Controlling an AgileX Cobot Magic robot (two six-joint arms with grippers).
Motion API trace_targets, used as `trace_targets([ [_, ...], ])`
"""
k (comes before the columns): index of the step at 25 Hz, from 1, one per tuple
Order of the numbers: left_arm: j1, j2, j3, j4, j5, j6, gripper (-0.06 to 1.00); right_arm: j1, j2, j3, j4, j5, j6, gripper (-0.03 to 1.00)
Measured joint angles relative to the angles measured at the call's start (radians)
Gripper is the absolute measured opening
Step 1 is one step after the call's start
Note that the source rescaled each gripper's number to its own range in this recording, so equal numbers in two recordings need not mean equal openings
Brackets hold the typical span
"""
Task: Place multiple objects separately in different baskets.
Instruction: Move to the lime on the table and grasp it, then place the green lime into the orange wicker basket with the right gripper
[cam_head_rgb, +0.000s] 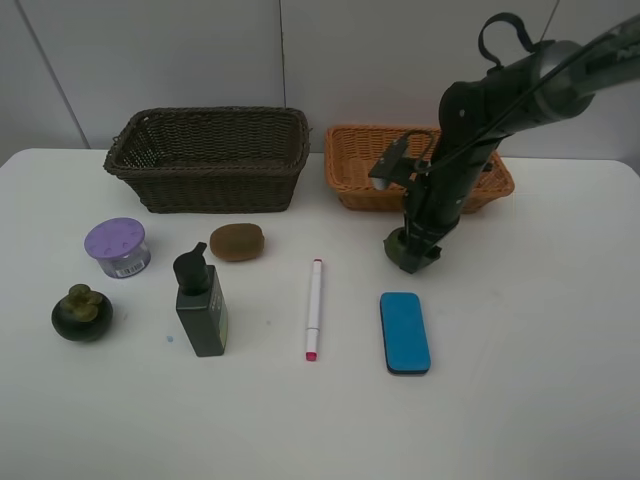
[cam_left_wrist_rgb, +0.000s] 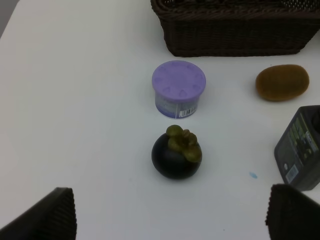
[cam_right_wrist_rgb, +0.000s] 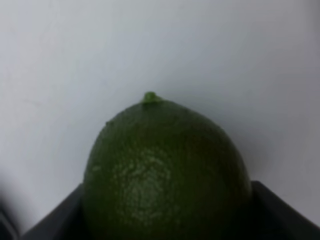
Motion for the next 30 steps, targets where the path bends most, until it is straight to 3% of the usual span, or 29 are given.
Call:
trace_targets([
  [19, 0.0, 0.0, 0.0, 0.0, 0.0, 0.0, 1.0, 0.0, -0.024, -0.001, 0.007, 0.027, 0.0, 0.65],
  [26, 0.0, 0.0, 0.0, 0.0, 0.0, 0.0, 1.0, 0.0, -0.127, -0.146, 0.023, 0.206, 0.031, 0.65],
  [30, 0.0, 0.0, 0.0, 0.0, 0.0, 0.0, 1.0, 0.0, -0.136, -0.291, -0.002, 0.303, 0.13, 0.65],
])
